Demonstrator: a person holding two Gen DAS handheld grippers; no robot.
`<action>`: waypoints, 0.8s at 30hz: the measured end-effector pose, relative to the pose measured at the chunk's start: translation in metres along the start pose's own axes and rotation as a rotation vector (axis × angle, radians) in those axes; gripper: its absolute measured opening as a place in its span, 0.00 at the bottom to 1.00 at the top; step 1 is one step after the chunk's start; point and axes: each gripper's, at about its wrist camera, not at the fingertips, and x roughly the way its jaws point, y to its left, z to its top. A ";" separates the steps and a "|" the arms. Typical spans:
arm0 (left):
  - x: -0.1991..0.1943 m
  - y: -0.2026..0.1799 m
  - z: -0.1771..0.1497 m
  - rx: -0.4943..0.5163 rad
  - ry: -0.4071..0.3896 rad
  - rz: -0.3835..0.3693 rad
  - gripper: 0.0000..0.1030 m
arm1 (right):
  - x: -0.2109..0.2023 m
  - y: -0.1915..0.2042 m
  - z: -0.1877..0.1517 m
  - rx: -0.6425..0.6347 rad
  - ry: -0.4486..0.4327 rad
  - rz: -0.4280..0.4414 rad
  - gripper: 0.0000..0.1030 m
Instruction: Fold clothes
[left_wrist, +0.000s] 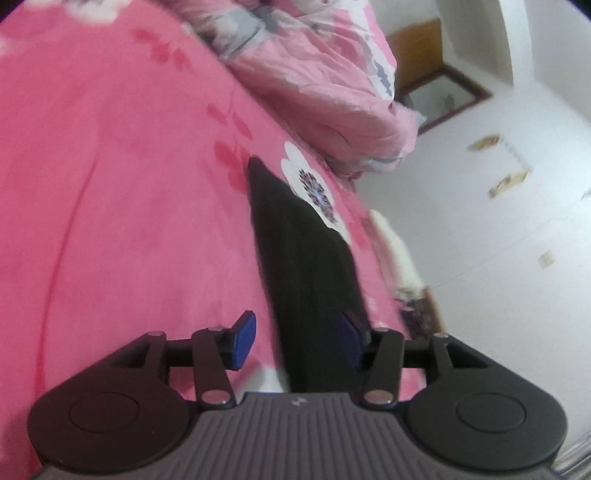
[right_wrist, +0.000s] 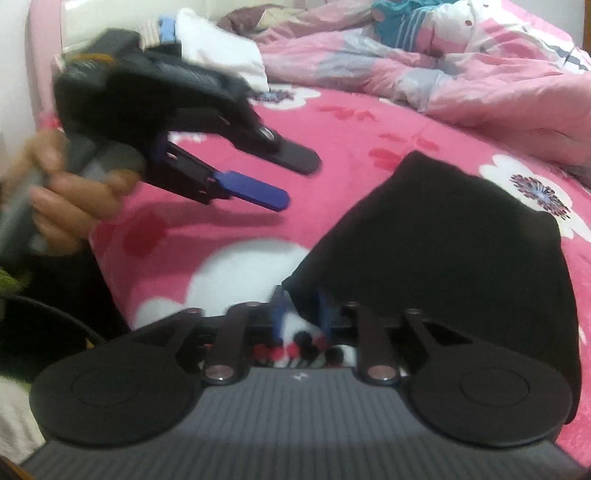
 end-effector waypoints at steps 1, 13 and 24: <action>0.004 -0.004 0.006 0.032 -0.002 0.027 0.52 | -0.008 -0.006 0.003 0.032 -0.022 0.008 0.44; 0.097 -0.003 0.074 0.205 0.057 0.182 0.51 | -0.032 -0.264 -0.004 0.823 -0.136 -0.011 0.57; 0.148 0.022 0.111 0.086 0.058 0.113 0.18 | 0.072 -0.347 0.007 0.937 -0.044 0.198 0.39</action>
